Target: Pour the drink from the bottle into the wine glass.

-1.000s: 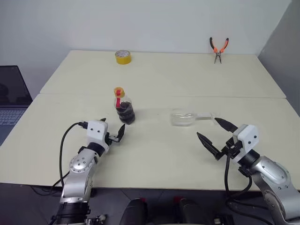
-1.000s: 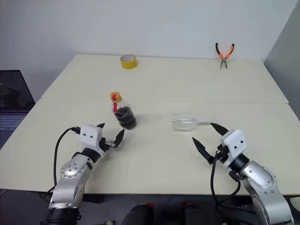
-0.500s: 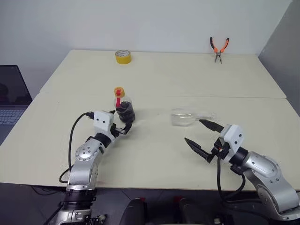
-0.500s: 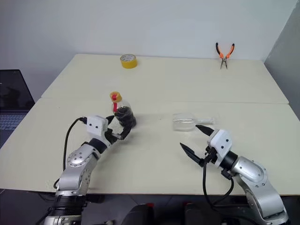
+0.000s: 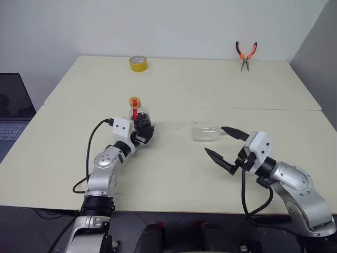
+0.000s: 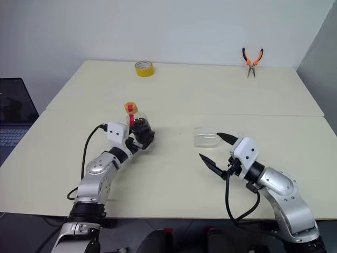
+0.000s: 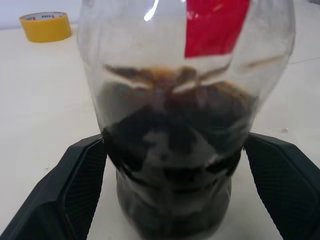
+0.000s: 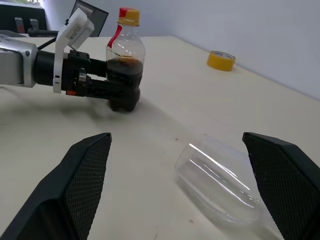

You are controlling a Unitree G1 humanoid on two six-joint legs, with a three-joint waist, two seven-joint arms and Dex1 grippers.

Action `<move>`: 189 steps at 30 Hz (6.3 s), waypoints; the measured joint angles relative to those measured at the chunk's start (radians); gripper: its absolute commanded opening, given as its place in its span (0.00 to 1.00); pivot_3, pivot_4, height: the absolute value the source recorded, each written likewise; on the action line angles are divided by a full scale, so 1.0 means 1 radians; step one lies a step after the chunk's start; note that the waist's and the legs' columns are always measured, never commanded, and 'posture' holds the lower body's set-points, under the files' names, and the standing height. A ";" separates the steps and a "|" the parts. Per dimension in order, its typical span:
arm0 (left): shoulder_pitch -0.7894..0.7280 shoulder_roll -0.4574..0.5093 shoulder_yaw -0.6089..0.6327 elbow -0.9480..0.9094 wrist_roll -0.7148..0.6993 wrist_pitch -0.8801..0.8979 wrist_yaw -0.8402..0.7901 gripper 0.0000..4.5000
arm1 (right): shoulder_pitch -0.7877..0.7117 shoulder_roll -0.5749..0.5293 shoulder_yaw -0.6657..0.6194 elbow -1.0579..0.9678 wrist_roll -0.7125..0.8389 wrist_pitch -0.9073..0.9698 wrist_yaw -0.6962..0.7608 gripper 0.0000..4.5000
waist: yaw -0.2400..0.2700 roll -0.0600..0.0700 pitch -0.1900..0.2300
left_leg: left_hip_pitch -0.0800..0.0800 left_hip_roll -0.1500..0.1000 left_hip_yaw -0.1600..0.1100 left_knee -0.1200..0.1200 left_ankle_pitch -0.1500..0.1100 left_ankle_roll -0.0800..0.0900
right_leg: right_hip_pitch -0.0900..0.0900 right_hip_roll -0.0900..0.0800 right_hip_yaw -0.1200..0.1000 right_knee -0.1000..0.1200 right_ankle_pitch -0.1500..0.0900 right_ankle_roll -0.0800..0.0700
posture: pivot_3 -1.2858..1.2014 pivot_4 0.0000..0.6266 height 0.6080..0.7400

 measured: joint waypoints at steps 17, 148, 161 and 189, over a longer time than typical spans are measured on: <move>-0.024 -0.020 0.007 0.033 -0.018 -0.013 -0.015 0.66 | -0.056 0.014 0.008 0.011 0.001 0.021 0.004 1.00 | 0.000 0.000 0.000 | 0.000 0.000 -0.001 0.000 0.000 0.000 | 0.000 0.000 -0.001 0.000 0.000 0.000 | 0.52 0.24 1.00; 0.066 -0.198 -0.211 -0.361 0.179 0.201 0.202 0.15 | -0.560 0.549 0.151 0.224 -0.056 0.464 -0.416 0.29 | -0.024 0.000 0.001 | -0.004 -0.002 -0.001 0.000 0.000 0.000 | -0.004 -0.002 -0.001 0.001 0.000 -0.001 | 0.52 0.24 1.00; 0.071 -0.214 -0.228 -0.360 0.184 0.211 0.218 0.15 | -0.748 0.303 0.104 0.666 0.080 0.195 0.157 0.29 | -0.025 0.000 0.001 | -0.003 -0.002 -0.001 0.000 0.000 0.001 | -0.004 -0.002 -0.001 0.000 0.000 -0.001 | 0.52 0.24 1.00; 0.097 -0.196 -0.194 -0.376 0.153 0.202 0.201 0.14 | -0.538 0.358 0.079 0.238 0.004 0.292 -0.116 0.98 | -0.023 0.001 0.001 | -0.004 -0.002 -0.001 0.000 0.000 0.001 | -0.004 -0.003 -0.001 0.002 0.000 -0.001 | 0.52 0.24 1.00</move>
